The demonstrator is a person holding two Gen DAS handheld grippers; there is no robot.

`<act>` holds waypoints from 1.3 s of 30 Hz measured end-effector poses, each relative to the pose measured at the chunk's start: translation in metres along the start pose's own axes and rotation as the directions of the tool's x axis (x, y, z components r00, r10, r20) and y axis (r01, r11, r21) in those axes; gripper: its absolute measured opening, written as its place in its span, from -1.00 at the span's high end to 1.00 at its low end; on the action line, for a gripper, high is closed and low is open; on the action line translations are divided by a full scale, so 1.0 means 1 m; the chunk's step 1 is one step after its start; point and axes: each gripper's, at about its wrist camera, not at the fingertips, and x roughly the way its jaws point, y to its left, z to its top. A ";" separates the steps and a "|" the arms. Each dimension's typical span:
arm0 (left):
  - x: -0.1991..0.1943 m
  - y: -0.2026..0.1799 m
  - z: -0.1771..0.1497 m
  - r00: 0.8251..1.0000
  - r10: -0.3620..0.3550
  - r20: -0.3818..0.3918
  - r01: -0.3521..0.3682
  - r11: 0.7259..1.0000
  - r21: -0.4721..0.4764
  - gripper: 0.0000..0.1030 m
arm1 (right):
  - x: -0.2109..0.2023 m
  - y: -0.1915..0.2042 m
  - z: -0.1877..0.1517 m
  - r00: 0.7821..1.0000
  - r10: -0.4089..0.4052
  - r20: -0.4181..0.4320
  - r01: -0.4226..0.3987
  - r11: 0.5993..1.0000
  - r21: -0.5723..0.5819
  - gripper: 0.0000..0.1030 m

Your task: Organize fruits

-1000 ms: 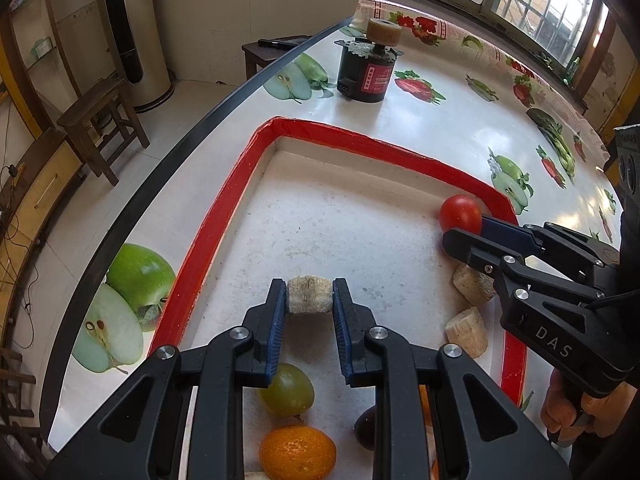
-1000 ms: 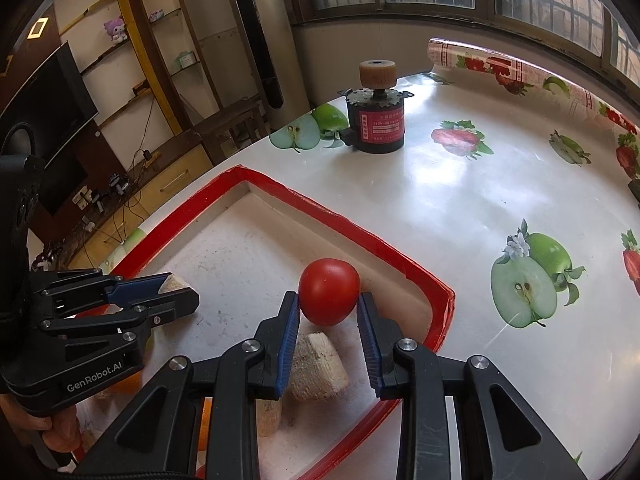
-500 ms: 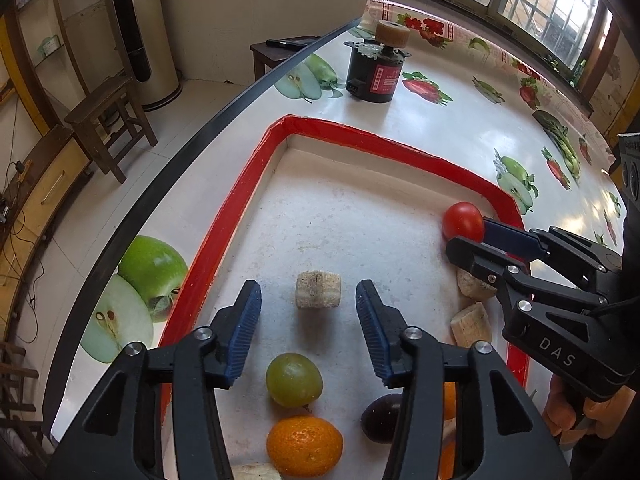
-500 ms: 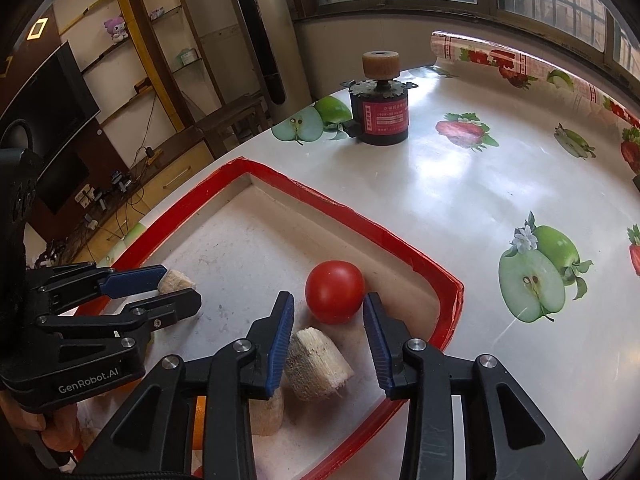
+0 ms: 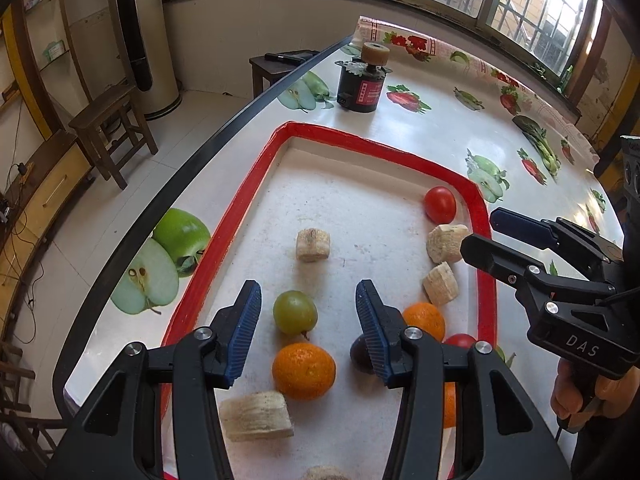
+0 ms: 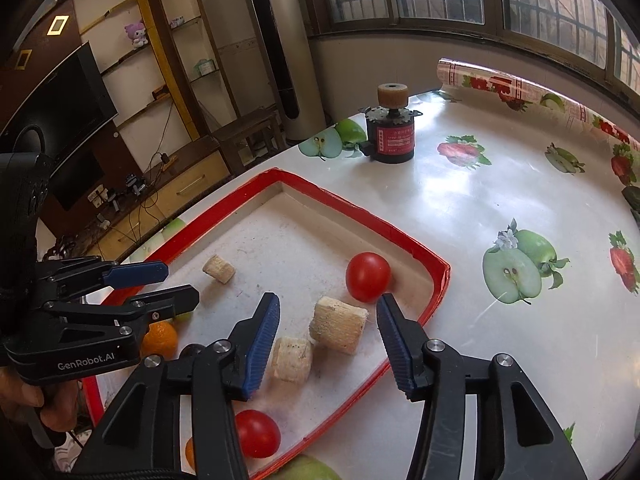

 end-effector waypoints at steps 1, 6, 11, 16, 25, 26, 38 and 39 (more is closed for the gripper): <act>-0.003 0.000 -0.003 1.000 -0.002 0.003 0.002 1.000 -0.002 0.07 | -0.005 0.002 -0.002 1.000 0.007 0.006 -0.007 1.000 -0.006 -0.13; -0.020 0.000 -0.020 1.000 -0.005 0.018 0.005 1.000 -0.006 0.00 | -0.027 0.012 -0.012 0.999 0.026 0.022 -0.025 0.999 -0.043 -0.19; -0.039 0.003 -0.040 0.999 0.003 0.052 -0.002 1.000 -0.017 -0.26 | -0.048 0.020 -0.028 0.998 0.037 0.040 -0.034 0.996 -0.087 -0.26; -0.051 0.006 -0.059 0.998 -0.004 0.065 0.006 1.000 -0.024 -0.26 | -0.067 0.024 -0.049 0.998 0.048 0.052 -0.041 0.992 -0.119 -0.41; -0.069 0.002 -0.095 0.996 0.005 0.093 -0.004 1.000 -0.011 -0.27 | -0.095 0.027 -0.079 0.996 0.073 0.054 -0.063 0.983 -0.170 -0.54; -0.072 0.001 -0.098 0.994 0.009 0.105 -0.008 1.000 -0.010 -0.29 | -0.099 0.029 -0.082 0.995 0.078 0.058 -0.067 0.981 -0.182 -0.56; -0.106 -0.017 -0.129 0.982 0.041 0.184 -0.050 0.998 0.045 -0.53 | -0.135 0.049 -0.110 0.988 0.133 0.080 -0.102 0.946 -0.306 -0.67; -0.107 -0.019 -0.132 0.982 0.042 0.184 -0.052 0.997 0.051 -0.53 | -0.137 0.051 -0.112 0.987 0.136 0.081 -0.104 0.943 -0.315 -0.68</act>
